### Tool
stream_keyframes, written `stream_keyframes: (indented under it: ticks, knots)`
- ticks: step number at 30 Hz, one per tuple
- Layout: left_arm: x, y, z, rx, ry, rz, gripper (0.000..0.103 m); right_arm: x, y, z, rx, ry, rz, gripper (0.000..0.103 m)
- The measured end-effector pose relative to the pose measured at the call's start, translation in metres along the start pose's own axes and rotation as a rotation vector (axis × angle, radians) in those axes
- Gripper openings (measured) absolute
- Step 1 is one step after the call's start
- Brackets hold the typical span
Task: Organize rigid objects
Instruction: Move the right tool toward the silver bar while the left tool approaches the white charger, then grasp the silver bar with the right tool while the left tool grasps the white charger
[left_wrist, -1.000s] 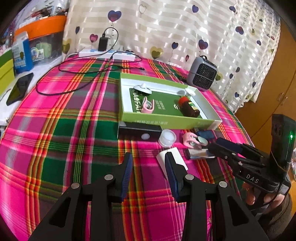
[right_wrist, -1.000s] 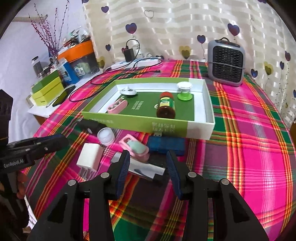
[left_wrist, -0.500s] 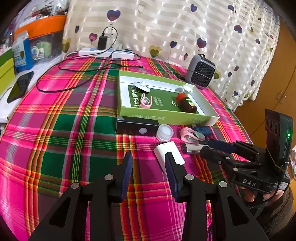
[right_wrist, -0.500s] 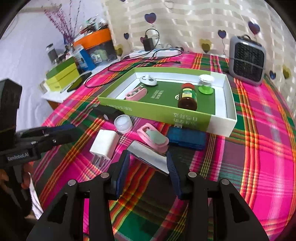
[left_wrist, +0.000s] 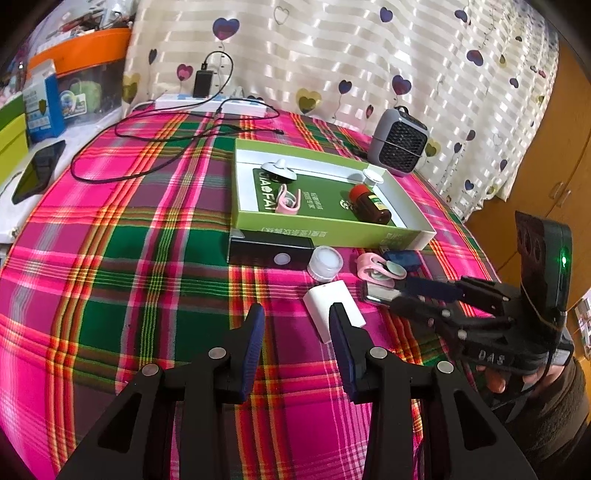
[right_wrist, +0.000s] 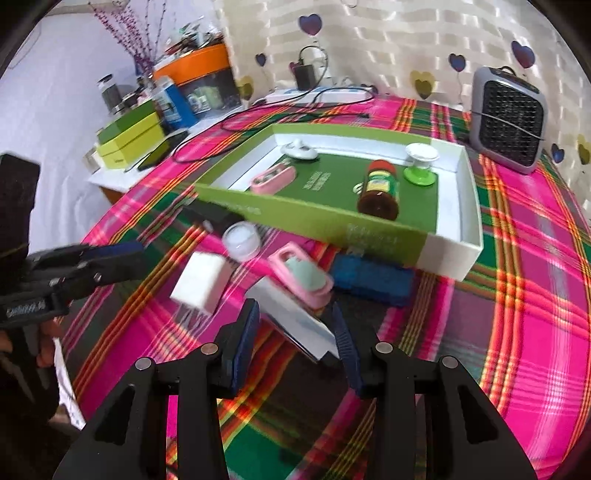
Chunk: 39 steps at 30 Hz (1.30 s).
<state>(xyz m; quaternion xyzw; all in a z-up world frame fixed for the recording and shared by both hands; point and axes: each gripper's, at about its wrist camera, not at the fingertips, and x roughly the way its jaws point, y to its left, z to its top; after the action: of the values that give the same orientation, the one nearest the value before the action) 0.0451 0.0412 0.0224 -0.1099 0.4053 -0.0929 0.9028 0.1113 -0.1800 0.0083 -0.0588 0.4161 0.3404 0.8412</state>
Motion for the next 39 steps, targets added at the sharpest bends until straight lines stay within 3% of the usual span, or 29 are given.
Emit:
stream_keyframes:
  ticks: [8, 17, 28, 34, 39]
  knots:
    - [0.007, -0.011, -0.001, 0.010, 0.027, -0.007, 0.035, 0.001, 0.018, -0.008, -0.059, 0.028, 0.000, 0.043]
    - [0.017, -0.027, 0.006, 0.030, 0.047, -0.031, 0.035, 0.008, 0.039, -0.008, -0.125, 0.026, -0.154, 0.043]
    - [0.030, -0.037, 0.007, 0.051, 0.072, -0.022, 0.035, 0.010, 0.034, -0.007, -0.065, 0.018, -0.187, 0.043]
    - [0.032, -0.037, 0.008, 0.044, 0.075, -0.010, 0.036, 0.008, 0.038, -0.008, -0.077, 0.014, -0.158, 0.026]
    - [0.033, -0.039, 0.009, 0.053, 0.076, 0.011, 0.036, 0.007, 0.037, -0.009, -0.066, 0.012, -0.149, 0.024]
